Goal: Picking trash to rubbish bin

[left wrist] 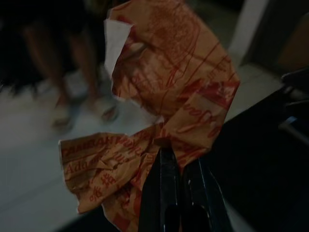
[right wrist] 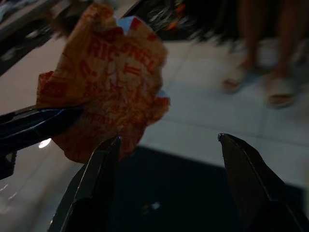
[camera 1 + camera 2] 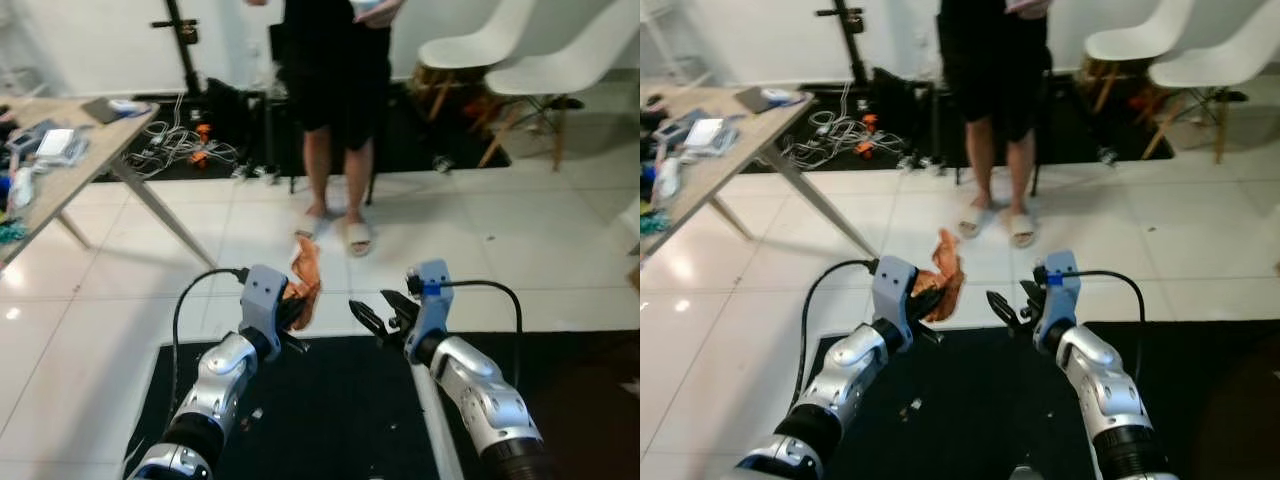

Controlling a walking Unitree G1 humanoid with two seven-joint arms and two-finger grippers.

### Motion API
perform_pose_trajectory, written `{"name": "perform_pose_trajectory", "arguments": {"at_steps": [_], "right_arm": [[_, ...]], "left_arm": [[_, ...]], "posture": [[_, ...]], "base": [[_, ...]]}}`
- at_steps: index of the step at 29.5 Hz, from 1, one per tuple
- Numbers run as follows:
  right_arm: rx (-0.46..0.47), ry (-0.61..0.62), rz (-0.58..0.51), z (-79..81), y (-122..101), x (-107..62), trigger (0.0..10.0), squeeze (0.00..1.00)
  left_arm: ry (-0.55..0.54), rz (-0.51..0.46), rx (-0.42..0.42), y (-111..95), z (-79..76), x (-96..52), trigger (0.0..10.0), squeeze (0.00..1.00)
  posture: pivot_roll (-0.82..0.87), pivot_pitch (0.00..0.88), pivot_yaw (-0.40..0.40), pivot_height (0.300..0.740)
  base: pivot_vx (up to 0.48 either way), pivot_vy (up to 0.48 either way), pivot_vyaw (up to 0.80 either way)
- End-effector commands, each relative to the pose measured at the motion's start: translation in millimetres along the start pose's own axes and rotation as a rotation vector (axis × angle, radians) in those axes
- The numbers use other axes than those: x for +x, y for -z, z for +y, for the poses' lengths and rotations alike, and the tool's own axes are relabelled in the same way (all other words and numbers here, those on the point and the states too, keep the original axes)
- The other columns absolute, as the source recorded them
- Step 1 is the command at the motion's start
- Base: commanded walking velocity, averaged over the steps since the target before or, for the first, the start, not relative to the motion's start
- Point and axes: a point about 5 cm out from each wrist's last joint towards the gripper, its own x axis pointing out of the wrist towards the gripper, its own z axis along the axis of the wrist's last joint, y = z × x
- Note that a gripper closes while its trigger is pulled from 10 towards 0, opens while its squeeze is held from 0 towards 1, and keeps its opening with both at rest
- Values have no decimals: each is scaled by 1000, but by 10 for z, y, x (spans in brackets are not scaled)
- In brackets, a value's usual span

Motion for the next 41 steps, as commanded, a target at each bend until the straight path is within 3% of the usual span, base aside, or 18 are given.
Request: {"name": "perform_pose_trajectory", "arguments": {"at_steps": [1,6,11,12,15,23,29,30,32,36,41], "right_arm": [[16,3,16,16,90,8,10000,0],[56,33,34,8,239,24,10000,0],[76,50,15,25,255,63,10000,0],[87,63,-4,32,256,91,10000,0],[96,74,-16,52,276,128,10000,0],[56,30,2,142,311,179,10000,0],[22,-5,21,144,293,178,10000,0],[7,-19,32,132,289,170,10000,0],[-12,-34,47,122,284,165,10000,0],[-70,-111,97,81,211,153,10000,0],[-106,-151,127,57,169,198,10000,0]], "left_arm": [[-12,32,-3,97,-11,-33,10000,0],[-18,95,30,206,-4,-56,10000,0],[-18,112,40,225,49,-90,10000,0],[-2,126,63,227,83,-112,10000,0],[16,136,85,221,125,-133,10000,0],[-3,152,101,218,201,-145,10000,0],[-49,116,49,215,148,-101,10000,0],[-68,108,31,222,130,-90,10000,0],[-87,99,13,229,114,-82,10000,0],[-155,69,-37,259,45,-58,10000,0],[-214,47,-71,277,49,-77,10000,0]], "posture": [[-54,20,79,740],[-52,0,97,740],[-49,0,143,740],[-42,0,194,740],[-36,0,218,740],[-60,0,235,740],[-87,0,148,740],[-97,0,87,740],[-99,0,72,740],[-88,0,-75,740],[-69,0,-98,740]], "base": [[0,0,-800],[0,0,-800],[0,0,-800],[0,0,-800],[0,0,-800],[0,0,-800],[0,0,-800],[0,0,-800],[0,0,-800],[0,0,-800],[0,0,-800]]}}
